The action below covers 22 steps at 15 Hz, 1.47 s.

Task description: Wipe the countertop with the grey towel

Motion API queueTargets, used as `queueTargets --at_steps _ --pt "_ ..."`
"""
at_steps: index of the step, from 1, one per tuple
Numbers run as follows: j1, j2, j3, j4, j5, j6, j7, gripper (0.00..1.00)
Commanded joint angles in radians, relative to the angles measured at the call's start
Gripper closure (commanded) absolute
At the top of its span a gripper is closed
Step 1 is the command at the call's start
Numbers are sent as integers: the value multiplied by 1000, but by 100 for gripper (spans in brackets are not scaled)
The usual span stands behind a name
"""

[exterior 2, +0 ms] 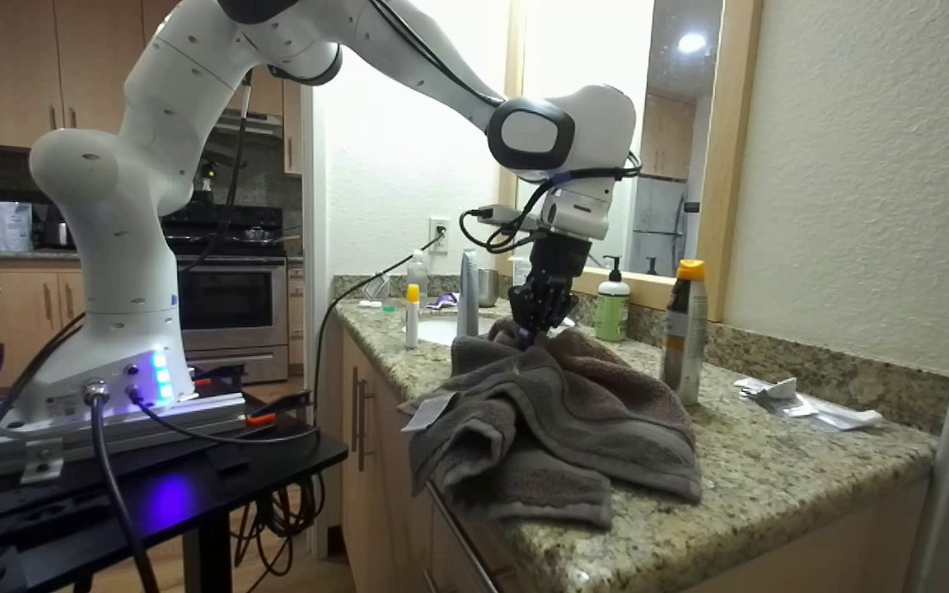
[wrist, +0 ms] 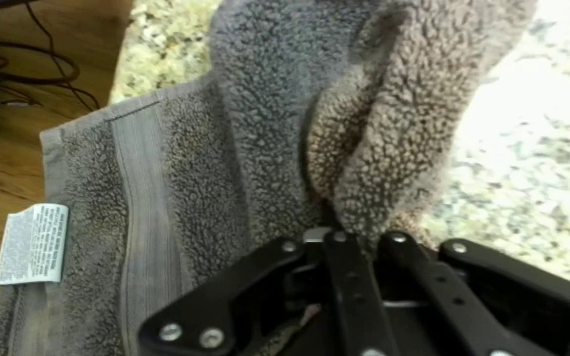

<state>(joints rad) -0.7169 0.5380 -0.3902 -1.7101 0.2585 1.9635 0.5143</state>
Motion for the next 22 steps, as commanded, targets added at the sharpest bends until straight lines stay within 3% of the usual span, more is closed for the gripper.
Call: queueTargets --at_steps 1,4,14,18,22 --pt "-2 47 -52 -52 -44 12 8 98" --pt "-5 117 -106 -56 -42 82 123 98" --pt "-43 177 -250 28 -107 190 494 98" --pt "-83 183 -237 126 -86 145 554 98" --pt "-61 200 -233 217 -127 150 623 98"
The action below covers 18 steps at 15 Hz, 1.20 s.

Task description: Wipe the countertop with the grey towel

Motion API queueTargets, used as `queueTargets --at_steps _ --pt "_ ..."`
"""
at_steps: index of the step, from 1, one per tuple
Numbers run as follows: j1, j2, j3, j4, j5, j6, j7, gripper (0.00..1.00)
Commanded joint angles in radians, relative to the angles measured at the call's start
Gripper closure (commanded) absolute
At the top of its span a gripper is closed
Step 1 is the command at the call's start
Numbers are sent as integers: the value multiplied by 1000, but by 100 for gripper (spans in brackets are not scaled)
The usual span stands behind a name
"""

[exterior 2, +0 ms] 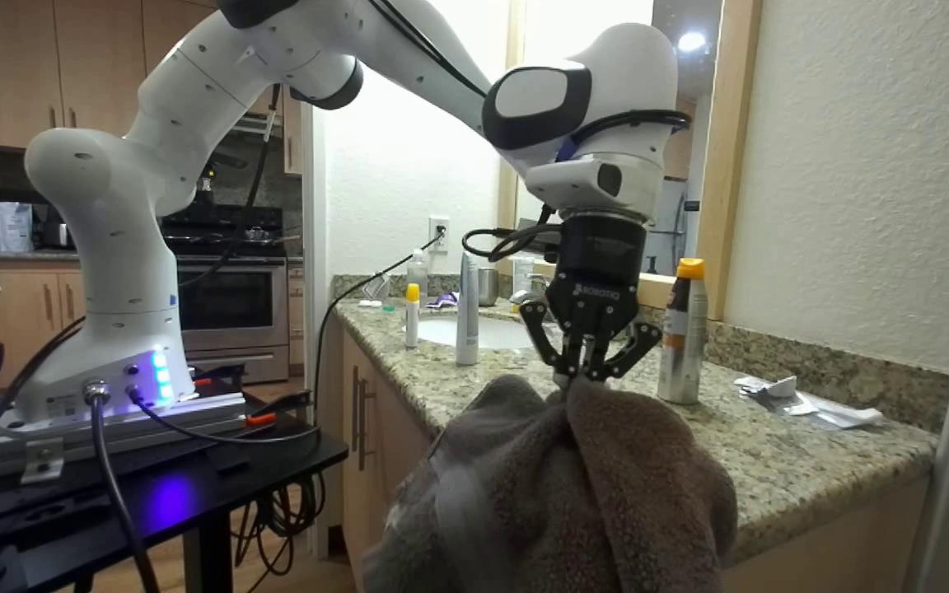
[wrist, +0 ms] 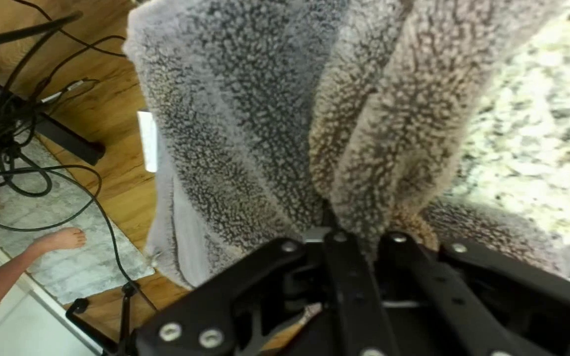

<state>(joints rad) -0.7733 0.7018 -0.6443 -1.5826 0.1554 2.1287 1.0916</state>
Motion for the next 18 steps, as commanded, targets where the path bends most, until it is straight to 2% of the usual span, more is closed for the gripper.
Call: queueTargets --at_steps 1,8,10,14,18 --pt "5 41 30 101 -37 -16 54 98" --pt "143 70 92 123 -169 5 77 98" --pt "182 44 115 111 -183 6 43 98" --pt "219 0 164 105 -157 10 -45 98" --pt "208 -19 197 105 -120 -13 -137 98"
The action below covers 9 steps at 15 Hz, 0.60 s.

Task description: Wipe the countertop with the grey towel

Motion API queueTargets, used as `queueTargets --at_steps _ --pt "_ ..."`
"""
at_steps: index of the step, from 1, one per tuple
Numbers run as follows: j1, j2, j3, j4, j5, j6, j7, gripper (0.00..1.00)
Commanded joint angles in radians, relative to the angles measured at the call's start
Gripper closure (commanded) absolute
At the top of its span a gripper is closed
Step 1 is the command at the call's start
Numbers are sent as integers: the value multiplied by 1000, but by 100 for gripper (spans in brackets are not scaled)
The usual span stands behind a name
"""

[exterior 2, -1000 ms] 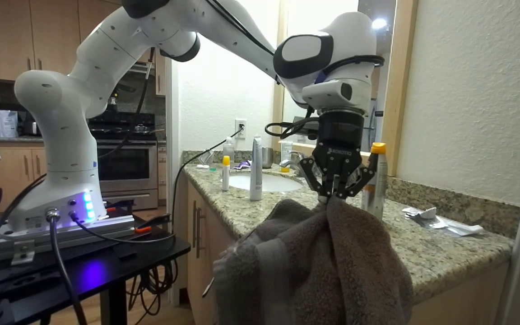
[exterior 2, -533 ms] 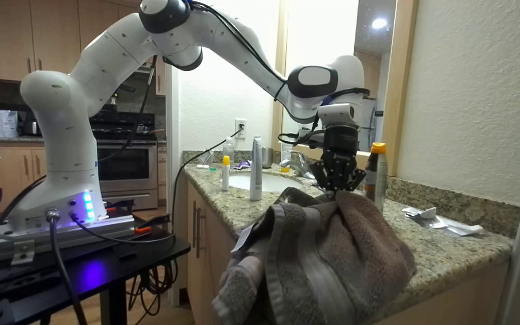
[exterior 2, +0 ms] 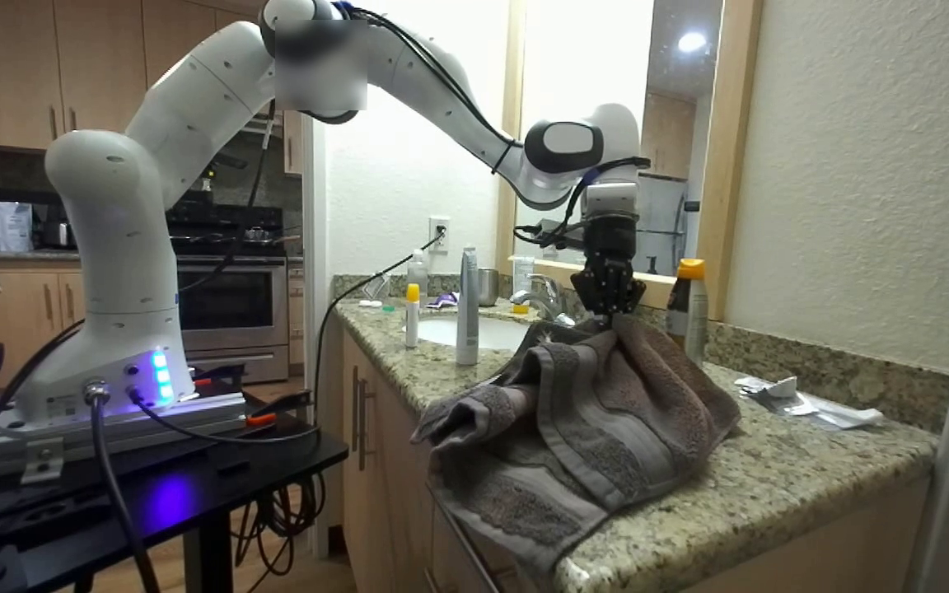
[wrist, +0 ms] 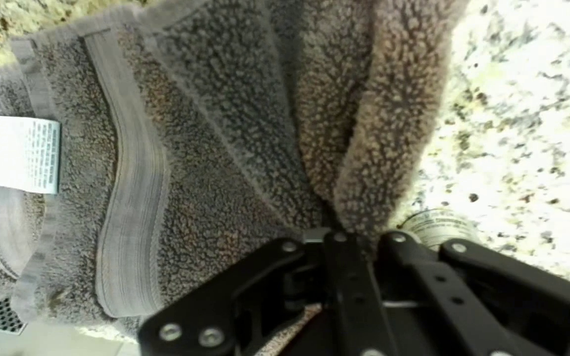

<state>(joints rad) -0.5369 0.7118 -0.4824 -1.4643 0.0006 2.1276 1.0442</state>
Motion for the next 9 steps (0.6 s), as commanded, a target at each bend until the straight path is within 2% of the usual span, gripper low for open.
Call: queueTargets --at_steps 1,5,9 --pt "-39 -38 46 -25 54 -19 -126 98" --pt "-84 -67 73 -95 149 -32 -291 98" --pt "-133 -82 71 -154 239 -53 -389 98"
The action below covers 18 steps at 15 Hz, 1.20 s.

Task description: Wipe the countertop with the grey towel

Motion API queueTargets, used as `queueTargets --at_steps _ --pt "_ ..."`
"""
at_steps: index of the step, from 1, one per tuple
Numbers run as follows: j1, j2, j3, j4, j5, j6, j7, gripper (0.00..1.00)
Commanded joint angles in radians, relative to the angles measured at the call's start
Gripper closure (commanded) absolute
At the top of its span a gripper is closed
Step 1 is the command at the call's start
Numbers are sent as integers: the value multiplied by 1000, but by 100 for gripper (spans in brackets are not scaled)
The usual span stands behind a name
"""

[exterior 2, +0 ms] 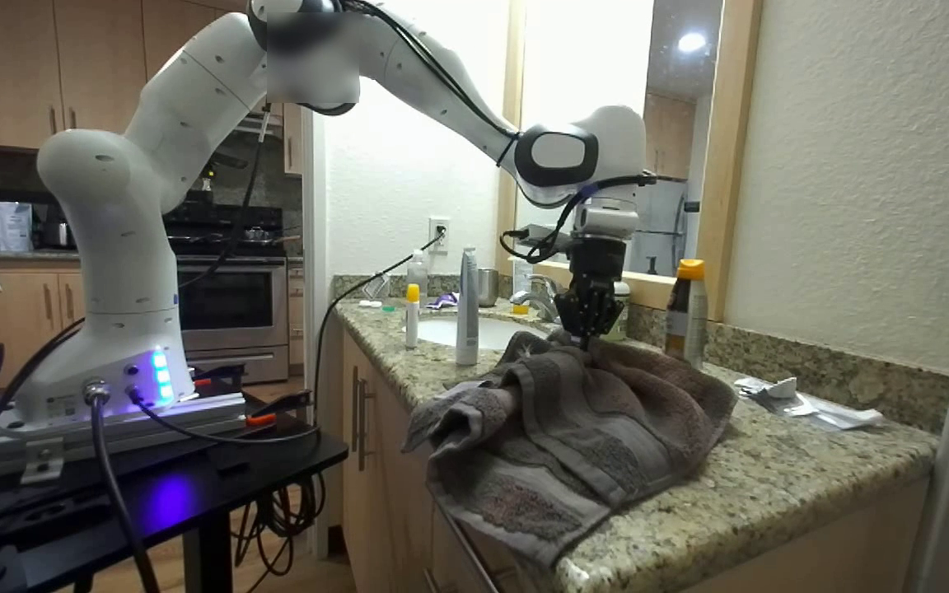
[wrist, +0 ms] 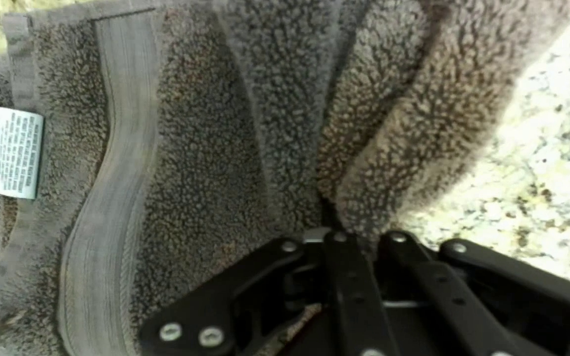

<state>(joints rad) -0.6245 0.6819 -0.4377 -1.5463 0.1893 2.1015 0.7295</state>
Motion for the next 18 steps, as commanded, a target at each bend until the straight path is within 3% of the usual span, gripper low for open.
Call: queueTargets --at_steps 1,3,11,18 --pt "-53 -50 21 -76 62 -42 -82 66" --pt "-64 -56 13 -83 60 -65 -117 60" --pt "-32 -120 -22 -82 -3 -66 -107 3" --pt "23 -318 -29 -66 -168 -264 -222 0"
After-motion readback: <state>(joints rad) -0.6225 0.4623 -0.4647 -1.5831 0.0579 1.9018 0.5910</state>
